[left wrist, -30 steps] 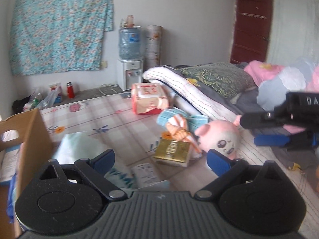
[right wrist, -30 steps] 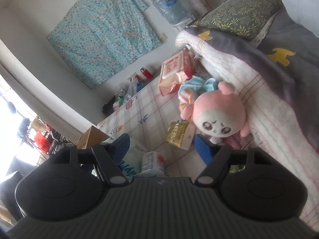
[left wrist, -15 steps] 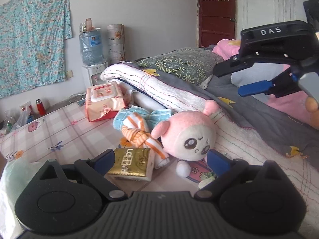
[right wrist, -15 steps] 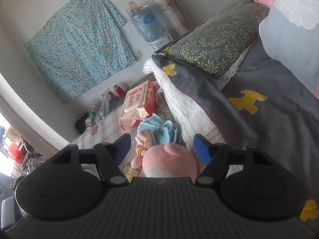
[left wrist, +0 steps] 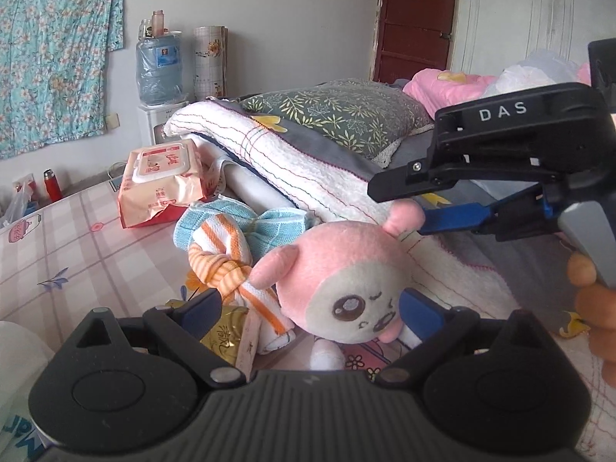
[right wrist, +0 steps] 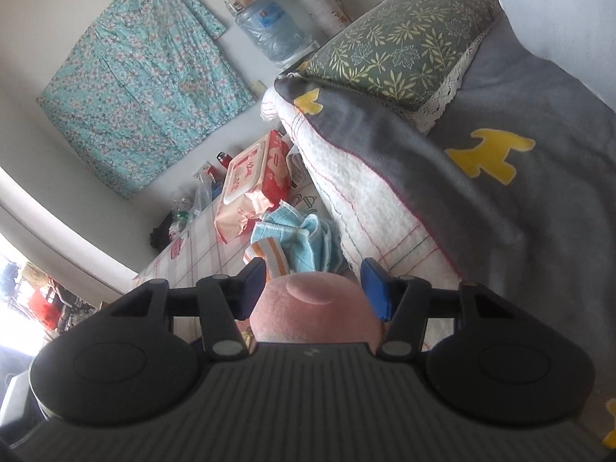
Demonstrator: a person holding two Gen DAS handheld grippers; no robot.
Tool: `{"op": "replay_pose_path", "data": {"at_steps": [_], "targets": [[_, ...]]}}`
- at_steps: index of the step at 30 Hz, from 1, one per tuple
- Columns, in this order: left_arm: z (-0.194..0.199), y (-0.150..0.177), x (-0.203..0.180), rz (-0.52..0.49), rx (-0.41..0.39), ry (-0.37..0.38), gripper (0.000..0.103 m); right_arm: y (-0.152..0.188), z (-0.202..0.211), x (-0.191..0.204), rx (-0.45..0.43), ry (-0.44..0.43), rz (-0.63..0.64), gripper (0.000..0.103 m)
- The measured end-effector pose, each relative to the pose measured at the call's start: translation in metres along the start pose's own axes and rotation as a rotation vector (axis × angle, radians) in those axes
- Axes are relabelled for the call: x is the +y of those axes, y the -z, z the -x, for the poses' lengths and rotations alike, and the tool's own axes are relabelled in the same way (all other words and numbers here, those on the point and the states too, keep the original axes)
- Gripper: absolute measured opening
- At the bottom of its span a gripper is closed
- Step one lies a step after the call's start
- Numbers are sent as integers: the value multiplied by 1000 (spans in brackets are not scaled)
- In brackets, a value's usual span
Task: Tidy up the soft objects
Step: 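Lift the pink plush toy with the right tool and carry it into the box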
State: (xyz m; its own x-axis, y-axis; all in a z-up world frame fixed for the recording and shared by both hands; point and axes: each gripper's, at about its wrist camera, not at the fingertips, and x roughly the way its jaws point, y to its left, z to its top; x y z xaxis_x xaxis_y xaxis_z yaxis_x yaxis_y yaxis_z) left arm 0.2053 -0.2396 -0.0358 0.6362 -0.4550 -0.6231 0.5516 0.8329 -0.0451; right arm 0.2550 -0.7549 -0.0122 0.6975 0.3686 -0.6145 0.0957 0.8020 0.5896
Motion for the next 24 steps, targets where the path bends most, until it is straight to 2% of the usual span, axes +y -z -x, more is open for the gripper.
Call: {"op": "replay_pose_path", "data": {"at_steps": [2, 5, 10, 18, 24], "targets": [[-4, -1, -1, 1, 2, -3, 99, 2, -6, 0, 7, 11, 15, 54], [-9, -1, 0, 16, 9, 0, 99, 4, -13, -3, 12, 18, 7, 48], [-14, 0, 2, 44, 23, -1, 99, 8, -20, -1, -21, 1, 18, 21], [-18, -7, -12, 27, 36, -17, 99, 9, -9, 22, -38, -12, 75, 18], [11, -7, -7, 89, -12, -3, 97, 13, 20, 45, -57, -61, 125, 17]]}}
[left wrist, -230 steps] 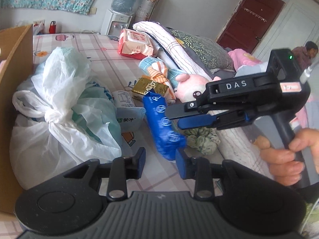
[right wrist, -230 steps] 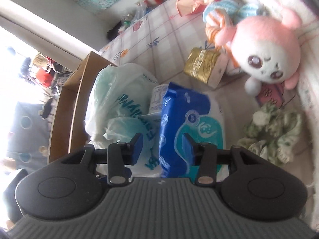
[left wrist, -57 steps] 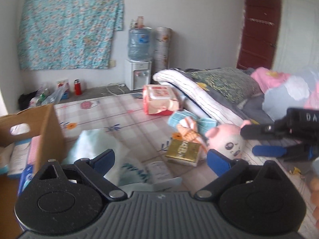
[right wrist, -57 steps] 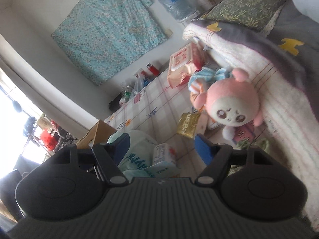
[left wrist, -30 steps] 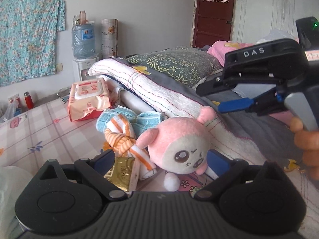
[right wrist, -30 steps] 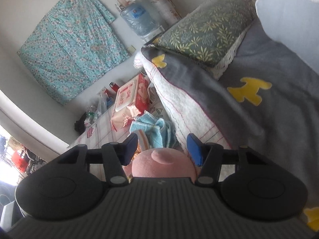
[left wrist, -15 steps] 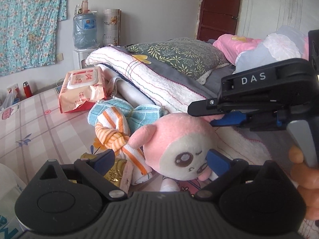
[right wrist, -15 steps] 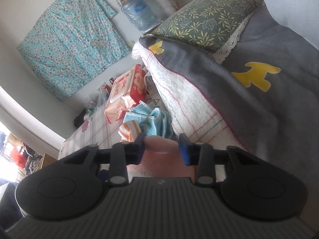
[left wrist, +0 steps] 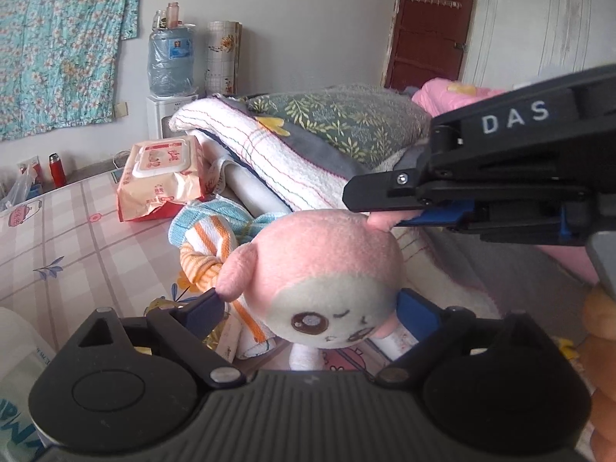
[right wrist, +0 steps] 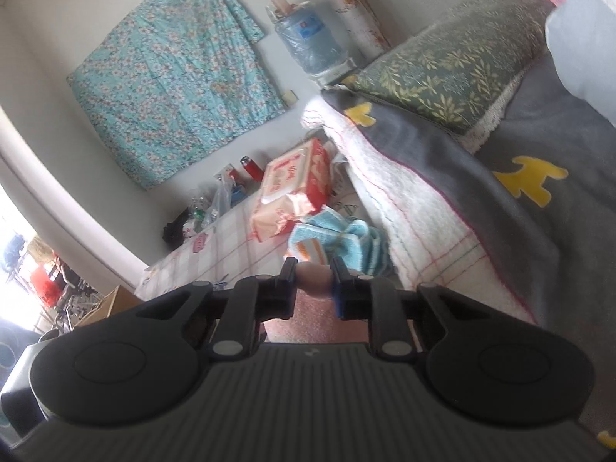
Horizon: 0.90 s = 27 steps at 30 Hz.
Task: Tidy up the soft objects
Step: 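Lift the pink plush toy with the right tool and carry it into the box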
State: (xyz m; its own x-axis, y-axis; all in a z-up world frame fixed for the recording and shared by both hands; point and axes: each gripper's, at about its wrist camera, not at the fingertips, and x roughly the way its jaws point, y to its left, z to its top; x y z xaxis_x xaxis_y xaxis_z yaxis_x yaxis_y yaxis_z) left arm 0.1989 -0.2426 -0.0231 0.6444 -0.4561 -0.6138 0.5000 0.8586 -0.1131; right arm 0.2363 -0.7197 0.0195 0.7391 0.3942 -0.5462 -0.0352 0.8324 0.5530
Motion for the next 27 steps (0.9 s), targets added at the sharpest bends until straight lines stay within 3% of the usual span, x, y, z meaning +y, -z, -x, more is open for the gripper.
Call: {"op": "replay_pose_path", "data": {"at_steps": [9, 17, 22, 27], "targets": [[79, -12, 22, 101, -129, -17, 97, -4, 46, 78, -45, -105, 120, 16], [168, -19, 84, 209, -274, -116, 97, 3, 55, 203, -51, -247, 313, 16], [232, -1, 145, 280, -319, -250, 97, 24, 35, 292, 47, -400, 367, 16], [286, 32, 196, 355, -274, -433, 97, 65, -13, 366, 252, -546, 341, 16]]}}
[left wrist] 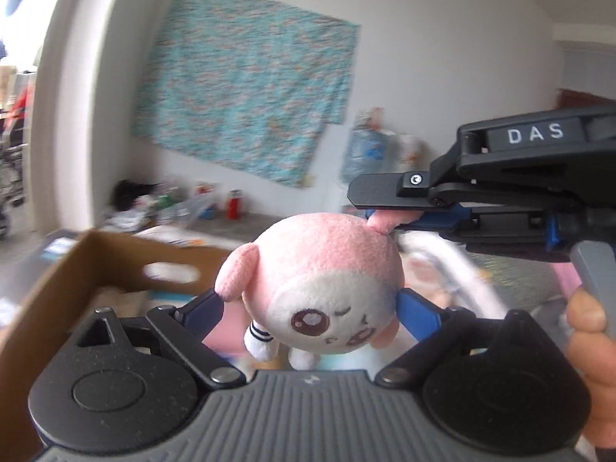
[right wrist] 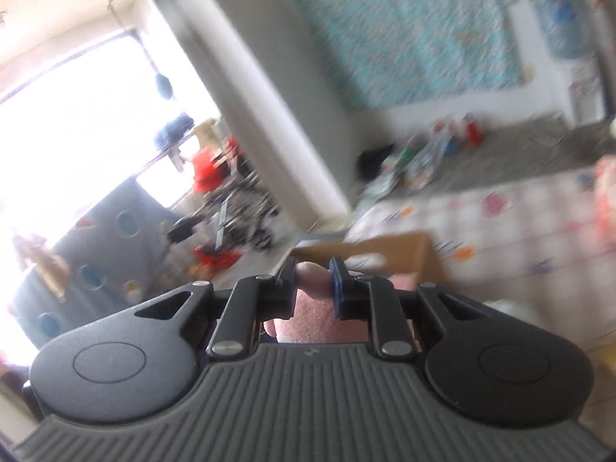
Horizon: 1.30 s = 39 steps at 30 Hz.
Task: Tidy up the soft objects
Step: 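Lift the pink plush toy with the right tool and carry it into the box, then open the right tool to release the plush onto the blue package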
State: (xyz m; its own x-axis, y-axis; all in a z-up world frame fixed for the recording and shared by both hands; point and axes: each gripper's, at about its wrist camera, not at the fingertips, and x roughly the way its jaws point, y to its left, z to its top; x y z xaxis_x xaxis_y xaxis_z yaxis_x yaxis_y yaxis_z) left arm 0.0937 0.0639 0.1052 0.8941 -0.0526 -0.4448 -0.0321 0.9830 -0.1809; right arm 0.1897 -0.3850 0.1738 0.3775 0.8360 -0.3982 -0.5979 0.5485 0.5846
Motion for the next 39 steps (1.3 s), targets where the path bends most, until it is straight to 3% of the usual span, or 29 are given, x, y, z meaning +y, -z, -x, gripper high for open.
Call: {"op": "replay_pose_path", "data": {"at_steps": [3, 7, 10, 13, 18, 23, 30, 34, 35, 37, 39], "targets": [[14, 8, 38, 34, 45, -102, 97, 15, -53, 20, 129, -67, -51, 16], [23, 20, 83, 108, 135, -179, 97, 43, -112, 38, 305, -111, -120, 16], [17, 30, 110, 140, 220, -226, 96, 67, -152, 39, 431, -81, -155, 16], [13, 39, 130, 193, 269, -225, 95, 85, -189, 31, 523, -4, -173, 16], [14, 46, 139, 225, 266, -221, 95, 83, -217, 8, 550, 119, -164, 16], [13, 49, 138, 225, 258, -216, 95, 72, -227, -4, 520, 167, -163, 14], [4, 48, 136, 210, 263, -217, 95, 47, -235, -32, 463, 199, -165, 14], [2, 47, 138, 210, 261, -216, 95, 42, -239, -37, 488, 118, -191, 17], [3, 46, 139, 208, 259, -215, 95, 42, -238, -35, 505, 99, -185, 20], [5, 46, 140, 203, 259, -215, 95, 44, -240, -31, 543, 82, -168, 49], [6, 45, 141, 201, 259, -221, 95, 51, -239, -24, 564, 79, -137, 60]]}}
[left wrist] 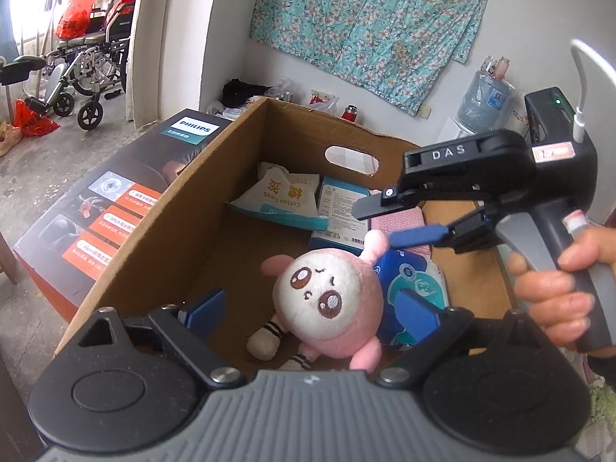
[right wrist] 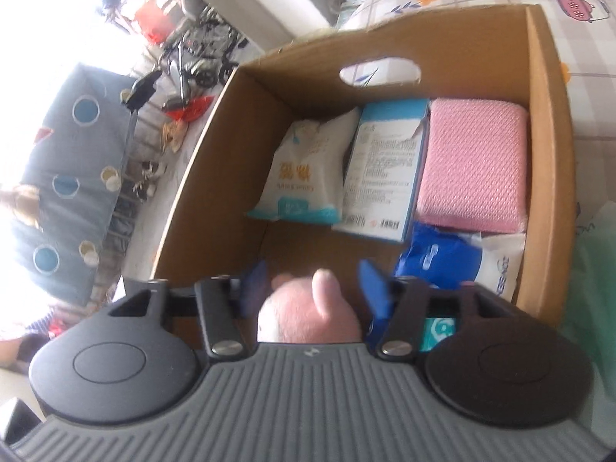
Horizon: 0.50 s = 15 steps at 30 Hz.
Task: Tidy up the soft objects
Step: 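Open the right tool to release the plush onto the blue package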
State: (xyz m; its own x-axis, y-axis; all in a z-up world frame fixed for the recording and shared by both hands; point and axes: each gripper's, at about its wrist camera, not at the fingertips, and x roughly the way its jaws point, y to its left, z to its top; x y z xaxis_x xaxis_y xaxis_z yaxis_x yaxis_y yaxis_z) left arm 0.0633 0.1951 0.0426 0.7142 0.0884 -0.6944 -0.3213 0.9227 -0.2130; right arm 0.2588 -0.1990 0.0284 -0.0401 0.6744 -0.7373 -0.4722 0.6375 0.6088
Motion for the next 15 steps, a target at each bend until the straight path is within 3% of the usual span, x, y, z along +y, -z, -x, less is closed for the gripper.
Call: {"op": "replay_pose_path", "data": {"at_steps": [3, 5, 7, 8, 15], "targets": [[1, 1, 2, 5, 4, -3, 95, 7, -4, 4, 6, 22, 38, 60], [0, 1, 2, 5, 6, -6, 95, 9, -11, 6, 6, 54, 56, 50], [0, 1, 2, 9, 9, -5, 95, 11, -17, 4, 12, 55, 47, 18], [0, 2, 2, 10, 9, -3, 95, 10, -18, 4, 5, 38, 44, 13], [-1, 1, 1, 15, 6, 2, 95, -1, -25, 29, -82, 99, 176, 9]]}}
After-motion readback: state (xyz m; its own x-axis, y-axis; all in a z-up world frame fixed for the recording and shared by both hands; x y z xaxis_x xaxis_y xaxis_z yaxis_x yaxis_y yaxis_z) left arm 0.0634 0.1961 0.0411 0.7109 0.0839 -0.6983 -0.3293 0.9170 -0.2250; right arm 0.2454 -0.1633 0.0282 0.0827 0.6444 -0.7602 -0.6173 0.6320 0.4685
